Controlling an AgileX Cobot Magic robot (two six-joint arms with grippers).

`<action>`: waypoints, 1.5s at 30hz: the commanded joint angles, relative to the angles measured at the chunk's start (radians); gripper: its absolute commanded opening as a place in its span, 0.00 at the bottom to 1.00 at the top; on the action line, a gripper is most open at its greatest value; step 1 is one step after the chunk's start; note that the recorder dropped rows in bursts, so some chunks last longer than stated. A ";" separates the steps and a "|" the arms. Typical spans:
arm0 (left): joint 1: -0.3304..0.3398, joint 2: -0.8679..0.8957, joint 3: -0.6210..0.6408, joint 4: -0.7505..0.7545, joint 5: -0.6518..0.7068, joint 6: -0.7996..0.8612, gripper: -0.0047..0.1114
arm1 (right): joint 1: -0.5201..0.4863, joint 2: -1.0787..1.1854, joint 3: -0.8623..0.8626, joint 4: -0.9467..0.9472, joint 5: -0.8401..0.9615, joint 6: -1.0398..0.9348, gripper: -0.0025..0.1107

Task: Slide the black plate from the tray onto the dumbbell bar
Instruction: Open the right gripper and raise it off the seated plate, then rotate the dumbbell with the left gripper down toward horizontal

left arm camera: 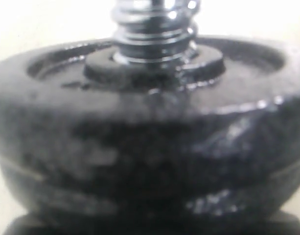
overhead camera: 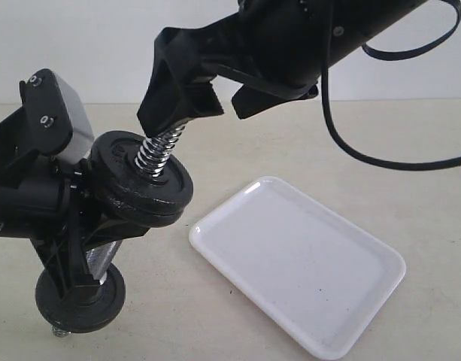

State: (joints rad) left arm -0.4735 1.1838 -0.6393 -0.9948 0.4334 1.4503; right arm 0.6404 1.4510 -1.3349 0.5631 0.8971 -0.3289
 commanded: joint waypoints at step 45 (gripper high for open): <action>0.001 0.094 -0.023 -0.088 -0.315 -0.045 0.08 | -0.003 -0.037 -0.003 -0.175 0.249 0.030 0.02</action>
State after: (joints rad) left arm -0.4771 1.2819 -0.6356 -1.0577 0.2338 1.4073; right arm 0.6404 1.4234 -1.3349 0.3922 1.1359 -0.3082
